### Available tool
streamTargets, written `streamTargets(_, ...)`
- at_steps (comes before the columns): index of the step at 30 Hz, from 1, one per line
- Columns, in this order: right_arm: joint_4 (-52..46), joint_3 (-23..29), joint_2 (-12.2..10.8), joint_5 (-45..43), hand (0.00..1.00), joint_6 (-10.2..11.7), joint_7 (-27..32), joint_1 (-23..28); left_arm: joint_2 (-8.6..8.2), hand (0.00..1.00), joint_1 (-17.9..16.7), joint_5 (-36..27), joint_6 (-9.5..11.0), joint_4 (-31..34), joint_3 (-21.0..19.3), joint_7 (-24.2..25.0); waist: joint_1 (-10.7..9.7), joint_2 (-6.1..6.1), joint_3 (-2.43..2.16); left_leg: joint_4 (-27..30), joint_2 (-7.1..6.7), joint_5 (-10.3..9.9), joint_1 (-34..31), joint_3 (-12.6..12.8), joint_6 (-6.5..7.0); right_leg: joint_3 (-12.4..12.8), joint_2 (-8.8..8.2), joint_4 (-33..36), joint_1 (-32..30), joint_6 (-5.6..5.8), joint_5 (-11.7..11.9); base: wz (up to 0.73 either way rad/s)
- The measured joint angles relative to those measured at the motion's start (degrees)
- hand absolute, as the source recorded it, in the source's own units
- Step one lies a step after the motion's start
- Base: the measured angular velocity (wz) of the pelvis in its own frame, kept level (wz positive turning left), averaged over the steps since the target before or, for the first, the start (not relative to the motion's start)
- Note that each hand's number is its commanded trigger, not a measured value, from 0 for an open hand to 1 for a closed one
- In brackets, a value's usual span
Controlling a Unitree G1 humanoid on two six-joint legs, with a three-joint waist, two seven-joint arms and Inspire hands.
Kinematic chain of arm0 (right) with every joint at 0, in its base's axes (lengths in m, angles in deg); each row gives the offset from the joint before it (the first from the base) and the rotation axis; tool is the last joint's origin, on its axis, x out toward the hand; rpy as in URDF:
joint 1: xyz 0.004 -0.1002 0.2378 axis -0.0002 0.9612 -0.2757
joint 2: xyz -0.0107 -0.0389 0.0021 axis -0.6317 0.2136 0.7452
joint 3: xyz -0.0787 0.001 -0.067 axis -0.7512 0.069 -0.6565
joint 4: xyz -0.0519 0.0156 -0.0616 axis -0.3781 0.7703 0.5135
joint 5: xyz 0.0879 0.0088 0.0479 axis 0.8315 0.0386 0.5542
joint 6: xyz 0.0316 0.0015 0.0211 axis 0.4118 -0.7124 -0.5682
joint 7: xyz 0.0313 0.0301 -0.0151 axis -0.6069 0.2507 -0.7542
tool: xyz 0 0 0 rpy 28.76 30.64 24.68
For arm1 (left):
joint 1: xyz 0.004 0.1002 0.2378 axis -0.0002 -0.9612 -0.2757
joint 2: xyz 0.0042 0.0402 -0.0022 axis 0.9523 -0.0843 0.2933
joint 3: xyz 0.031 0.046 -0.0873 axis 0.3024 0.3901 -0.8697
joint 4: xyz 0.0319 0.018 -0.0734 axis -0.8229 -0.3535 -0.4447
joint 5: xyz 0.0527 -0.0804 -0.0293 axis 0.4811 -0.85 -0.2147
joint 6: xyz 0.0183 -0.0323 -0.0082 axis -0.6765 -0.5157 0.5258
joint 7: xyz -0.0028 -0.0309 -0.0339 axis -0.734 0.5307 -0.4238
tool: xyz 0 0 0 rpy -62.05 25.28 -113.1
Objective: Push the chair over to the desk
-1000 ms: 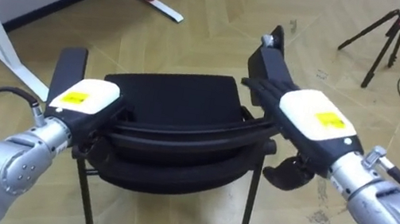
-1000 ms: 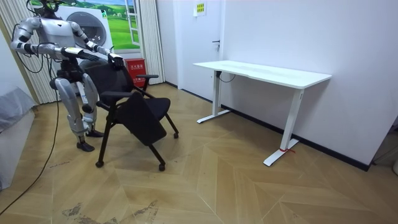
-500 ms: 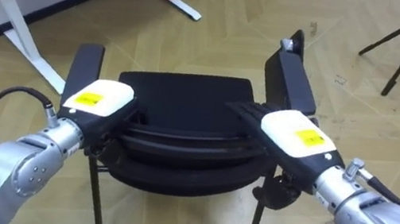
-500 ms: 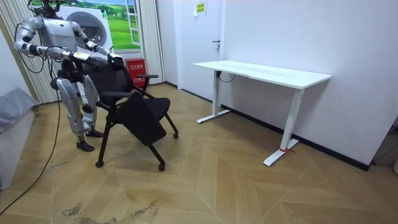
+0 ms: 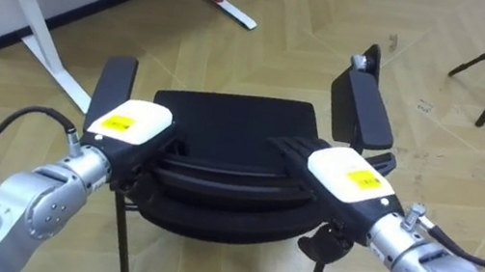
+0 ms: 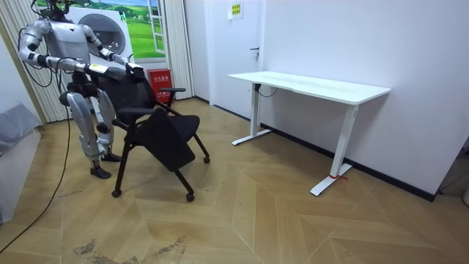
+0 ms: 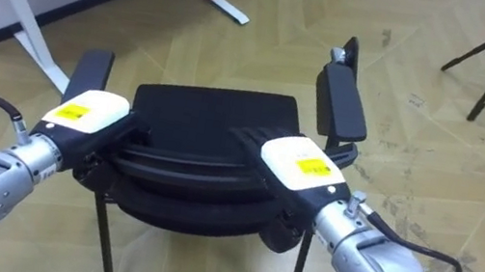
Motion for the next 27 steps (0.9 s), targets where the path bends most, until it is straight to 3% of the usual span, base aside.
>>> streamTargets(7,-0.1,0.2,-0.1,0.0,0.0,0.1,-0.2,0.2,-0.36,1.0,-0.9,0.7,-0.2,2.1,0.3,1.1,0.4,1.15,0.05,0.2,0.03,0.0,-0.4,-0.6,0.0,-0.5,-0.12,-0.1,0.0,-0.01,0.0,0.04)
streamTargets(15,0.8,0.7,-0.1,0.2,0.0,0.6,1.0,0.8,-0.34,1.0,-3.3,2.5,-0.7,5.6,0.3,1.3,0.4,1.33,-0.01,0.3,-0.04,0.0,-0.9,-0.1,0.0,-0.6,-0.15,-0.6,0.0,0.0,0.0,0.04)
streamTargets(16,0.8,1.1,-0.1,0.2,0.12,0.7,1.1,1.3,-0.41,1.0,-3.7,2.8,-0.7,6.1,0.3,1.3,0.4,1.32,-0.02,0.3,-0.06,0.0,-1.0,-0.1,0.0,-0.7,-0.17,-0.6,0.0,0.0,0.0,0.07)
streamTargets(18,0.7,1.9,-0.1,0.3,0.95,1.3,1.2,2.2,-0.39,1.0,-4.2,3.0,-0.7,6.7,0.3,1.4,0.4,1.22,-0.08,0.4,-0.06,0.0,-1.0,-0.1,0.0,-0.7,-0.21,-0.6,0.0,0.0,0.0,0.02)
streamTargets(19,0.7,2.4,-0.3,0.5,1.0,1.7,1.2,2.6,-0.38,1.0,-4.7,3.2,-0.8,7.2,0.2,1.4,0.4,1.19,-0.11,0.4,-0.05,0.0,-1.0,-0.1,0.0,-0.7,-0.2,-0.6,0.0,0.0,0.0,0.0)
streamTargets(27,0.9,5.0,-1.7,0.7,1.0,3.6,2.9,5.8,-0.19,1.0,-6.0,3.3,-0.9,9.7,0.2,3.4,0.4,1.05,-0.23,0.4,-0.05,0.0,-1.0,-0.6,-0.01,-0.7,-0.19,-0.6,0.1,0.0,0.0,0.0)
